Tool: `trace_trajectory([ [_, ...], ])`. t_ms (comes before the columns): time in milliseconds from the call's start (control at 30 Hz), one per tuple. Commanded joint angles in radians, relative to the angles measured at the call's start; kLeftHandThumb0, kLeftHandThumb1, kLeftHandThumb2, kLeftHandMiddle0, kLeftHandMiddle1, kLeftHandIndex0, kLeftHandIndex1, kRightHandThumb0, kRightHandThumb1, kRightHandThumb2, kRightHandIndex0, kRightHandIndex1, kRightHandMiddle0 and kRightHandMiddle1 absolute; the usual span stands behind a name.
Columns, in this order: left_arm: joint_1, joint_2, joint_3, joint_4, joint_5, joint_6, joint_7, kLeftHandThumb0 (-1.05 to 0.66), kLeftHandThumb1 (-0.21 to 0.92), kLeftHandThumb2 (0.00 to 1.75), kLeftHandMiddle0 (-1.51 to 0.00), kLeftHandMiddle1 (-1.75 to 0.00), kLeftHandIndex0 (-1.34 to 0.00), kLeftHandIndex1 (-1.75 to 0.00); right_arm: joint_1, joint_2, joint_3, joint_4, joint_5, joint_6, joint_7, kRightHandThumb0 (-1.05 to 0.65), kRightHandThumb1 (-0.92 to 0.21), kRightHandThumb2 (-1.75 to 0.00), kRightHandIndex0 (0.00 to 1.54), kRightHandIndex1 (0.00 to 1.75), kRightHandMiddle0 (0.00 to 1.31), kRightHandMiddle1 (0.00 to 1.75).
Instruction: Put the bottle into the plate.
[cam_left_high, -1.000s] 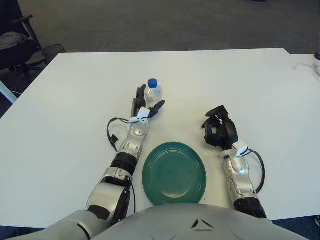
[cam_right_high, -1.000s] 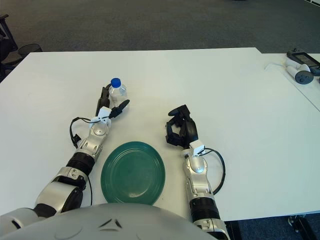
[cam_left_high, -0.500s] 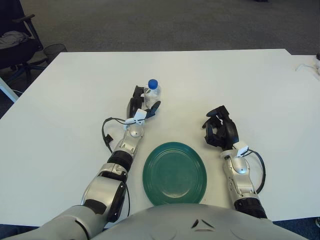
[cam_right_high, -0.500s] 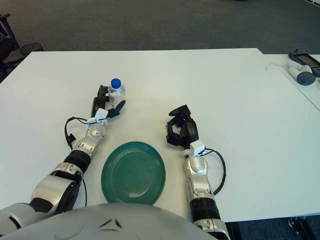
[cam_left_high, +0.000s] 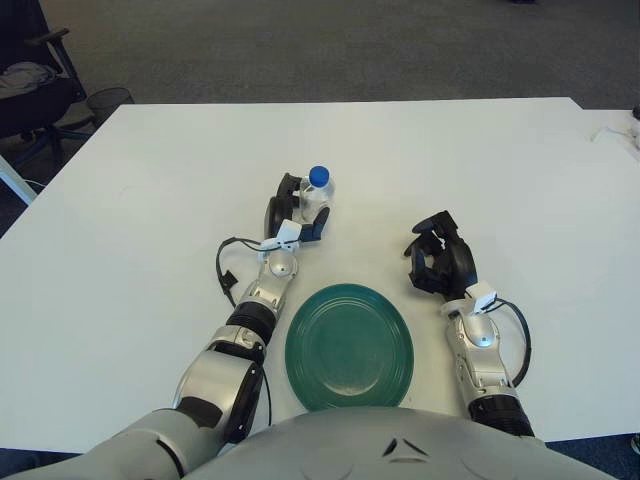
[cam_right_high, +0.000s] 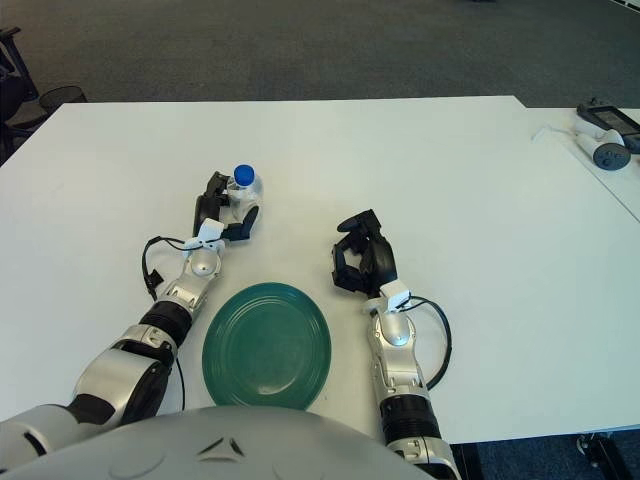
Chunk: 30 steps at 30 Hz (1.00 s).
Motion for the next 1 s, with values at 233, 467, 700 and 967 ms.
trace_trajectory([
  [233,-0.010,0.004,0.002,0.039,0.004,-0.003,0.013,-0.04,0.26,1.39,-1.30,-1.75,-1.10,-1.75,0.048,-0.004,0.001,0.075,-0.005,0.040,0.002,0.00,-0.53,-1.08,0.50,1.71,0.20,1.75],
  [467,-0.011,0.007,0.001,0.046,0.009,-0.007,0.024,-0.04,0.26,1.39,-1.30,-1.75,-1.09,-1.75,0.046,-0.004,0.002,0.078,-0.007,0.044,-0.001,0.00,-0.53,-1.08,0.50,1.72,0.20,1.75],
  [700,0.001,0.015,0.005,0.017,0.007,-0.017,0.026,-0.05,0.26,1.39,-1.30,-1.75,-1.10,-1.75,0.045,-0.005,0.005,0.083,-0.016,0.037,-0.006,0.00,-0.53,-1.08,0.50,1.70,0.20,1.75],
  [967,0.063,0.077,0.010,-0.306,0.032,0.007,-0.022,-0.05,0.27,1.39,-1.30,-1.75,-1.09,-1.75,0.044,-0.006,0.008,0.082,-0.020,0.052,-0.010,0.00,-0.51,-1.09,0.51,1.71,0.21,1.75],
])
